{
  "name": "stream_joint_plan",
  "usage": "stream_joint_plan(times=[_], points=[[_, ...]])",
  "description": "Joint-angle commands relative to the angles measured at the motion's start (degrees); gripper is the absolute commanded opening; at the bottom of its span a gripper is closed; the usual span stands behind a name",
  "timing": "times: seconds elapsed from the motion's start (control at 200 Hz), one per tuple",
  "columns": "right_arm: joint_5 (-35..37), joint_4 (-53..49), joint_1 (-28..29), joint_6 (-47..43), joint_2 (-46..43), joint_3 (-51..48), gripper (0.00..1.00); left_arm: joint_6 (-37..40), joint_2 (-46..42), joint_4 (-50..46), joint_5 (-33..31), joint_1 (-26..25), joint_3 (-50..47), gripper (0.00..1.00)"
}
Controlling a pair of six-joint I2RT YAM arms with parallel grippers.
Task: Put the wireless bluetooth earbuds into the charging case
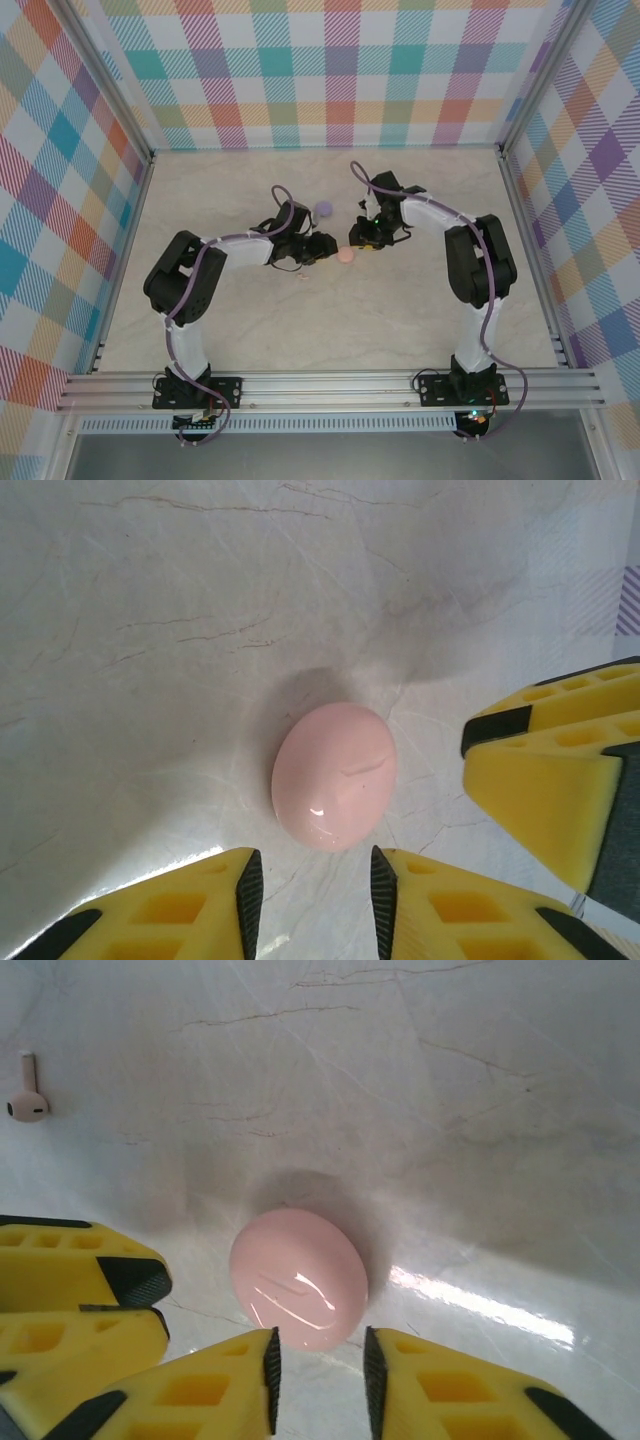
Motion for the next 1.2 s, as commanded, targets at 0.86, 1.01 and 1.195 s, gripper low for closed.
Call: stream_joint_plan(times=[0.86,1.01,1.195], points=[[-5.47,5.44,-0.66,2.24,5.11,-4.35,0.17,-6.07,7.76,8.8,5.62,-1.37,0.47,0.37],[-7.46,7.04,-0.82,2.98,4.81,-5.32,0.17,-6.97,7.68,10.09,5.88,-1.56,0.24,0.37],[-8.77,7.39,-1.09,3.25,4.58,-5.52,0.16,-7.47,7.6,10.55,6.25,-1.62,0.72,0.36]])
